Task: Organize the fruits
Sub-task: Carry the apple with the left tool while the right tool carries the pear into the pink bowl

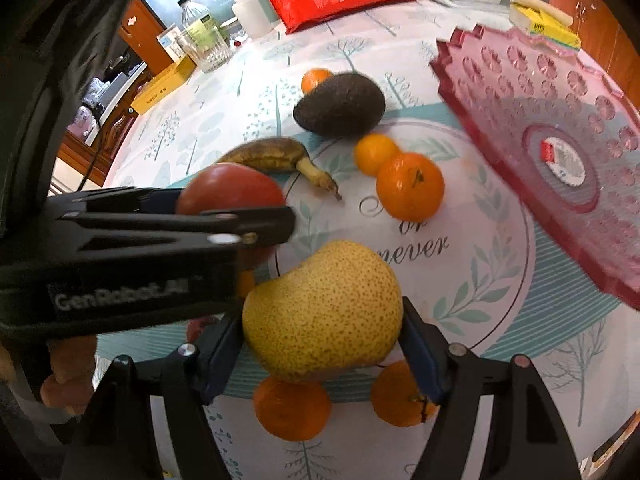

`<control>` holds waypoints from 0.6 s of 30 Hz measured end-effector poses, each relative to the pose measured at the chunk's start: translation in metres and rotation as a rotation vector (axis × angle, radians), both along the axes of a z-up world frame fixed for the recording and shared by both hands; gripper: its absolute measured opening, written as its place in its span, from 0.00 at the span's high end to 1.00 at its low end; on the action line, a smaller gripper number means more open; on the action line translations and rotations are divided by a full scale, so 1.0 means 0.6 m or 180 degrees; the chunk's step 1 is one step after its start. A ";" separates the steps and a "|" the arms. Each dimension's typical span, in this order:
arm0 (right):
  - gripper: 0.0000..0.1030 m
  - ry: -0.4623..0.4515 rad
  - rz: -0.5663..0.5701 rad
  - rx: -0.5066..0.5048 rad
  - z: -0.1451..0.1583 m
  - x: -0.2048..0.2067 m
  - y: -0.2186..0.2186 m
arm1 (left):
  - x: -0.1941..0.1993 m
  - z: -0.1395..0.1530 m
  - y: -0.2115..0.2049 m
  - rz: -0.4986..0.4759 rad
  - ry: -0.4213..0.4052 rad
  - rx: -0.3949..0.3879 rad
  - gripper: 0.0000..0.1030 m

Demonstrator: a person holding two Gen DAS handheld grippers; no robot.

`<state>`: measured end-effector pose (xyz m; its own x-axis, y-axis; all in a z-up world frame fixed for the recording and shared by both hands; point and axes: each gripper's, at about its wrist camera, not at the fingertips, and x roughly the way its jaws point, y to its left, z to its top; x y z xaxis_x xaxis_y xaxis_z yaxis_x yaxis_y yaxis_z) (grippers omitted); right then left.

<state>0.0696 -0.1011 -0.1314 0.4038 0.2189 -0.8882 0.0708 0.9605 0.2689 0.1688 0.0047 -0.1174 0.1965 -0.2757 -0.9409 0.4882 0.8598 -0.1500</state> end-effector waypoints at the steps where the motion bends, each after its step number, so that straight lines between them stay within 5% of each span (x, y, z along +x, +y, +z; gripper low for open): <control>1: 0.29 -0.0018 0.0002 -0.0016 0.005 0.000 0.000 | -0.001 0.010 0.008 0.0027 -0.0024 -0.0027 0.34; 9: 0.29 -0.0304 -0.0065 -0.0285 0.081 -0.010 -0.015 | -0.016 0.092 0.051 0.0167 -0.0182 -0.0258 0.34; 18: 0.29 -0.0643 -0.0516 -0.0655 0.172 -0.050 -0.111 | -0.048 0.155 0.003 0.0026 -0.0377 -0.0485 0.34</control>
